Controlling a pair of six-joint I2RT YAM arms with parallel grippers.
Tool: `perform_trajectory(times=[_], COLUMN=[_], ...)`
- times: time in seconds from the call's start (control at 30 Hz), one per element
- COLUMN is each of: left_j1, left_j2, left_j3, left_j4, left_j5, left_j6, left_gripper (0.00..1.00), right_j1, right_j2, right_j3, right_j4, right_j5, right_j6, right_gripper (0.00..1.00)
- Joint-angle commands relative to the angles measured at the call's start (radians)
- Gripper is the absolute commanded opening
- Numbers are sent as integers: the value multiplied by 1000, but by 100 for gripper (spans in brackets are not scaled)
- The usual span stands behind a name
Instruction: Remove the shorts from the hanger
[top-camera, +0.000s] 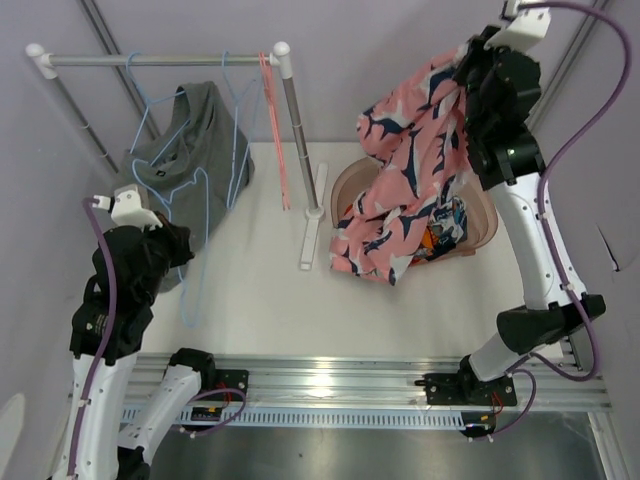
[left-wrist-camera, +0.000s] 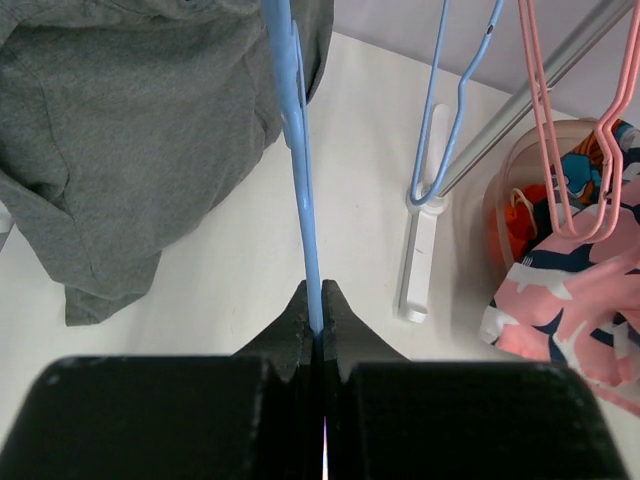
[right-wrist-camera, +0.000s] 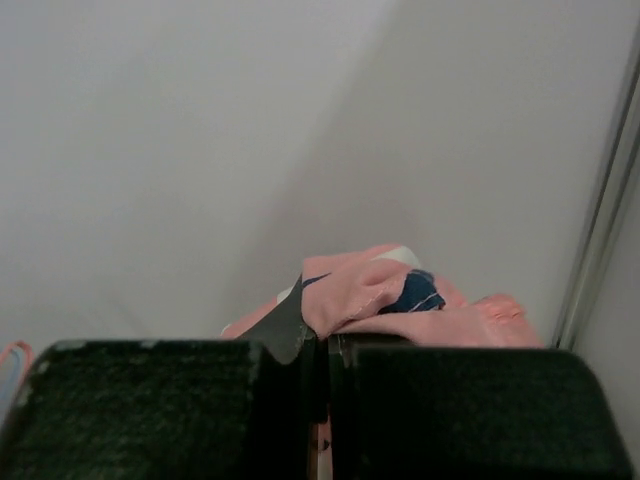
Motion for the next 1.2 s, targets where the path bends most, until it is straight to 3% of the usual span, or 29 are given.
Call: perform_trajectory(times=[0.0,0.07,0.3,0.53,0.63,0.67,0.73,0.77,1.17], left_j1=[-4,-4,-4,-1,2,2,5,5,31], left_j2=[31,59,169,333,401,416,465,485,698], left_j3=[25,54,169,365,454,483,520,551,546], left_j4=[70,79,93,91,94,97,114,114,412], left_j5=[-8,-9,-31,-72,-68,-63,-48,-55,135], left_j6=[9,11,17,54,72,77,107,126,318], left_gripper=[0,0,0,0,0,0,0,0,0], right_j1=[-29,-38,-41,-18,0,2,11,21,159], right_j2=[-77,-136,-196,-160,-125,-110,-81,-84,-306], right_j3=[-246,-466,-999,-1310,-1349,-1345,-1356,-1383,-1569], right_j4=[135,241,435,536,484,464,447,447,441], right_j5=[-84,-103,-158,-282,-350,-380,-446,-451,-419], right_j6=[103,147,316,532,586,600,602,605,634], right_gripper=[0,0,0,0,0,12,54,99,99])
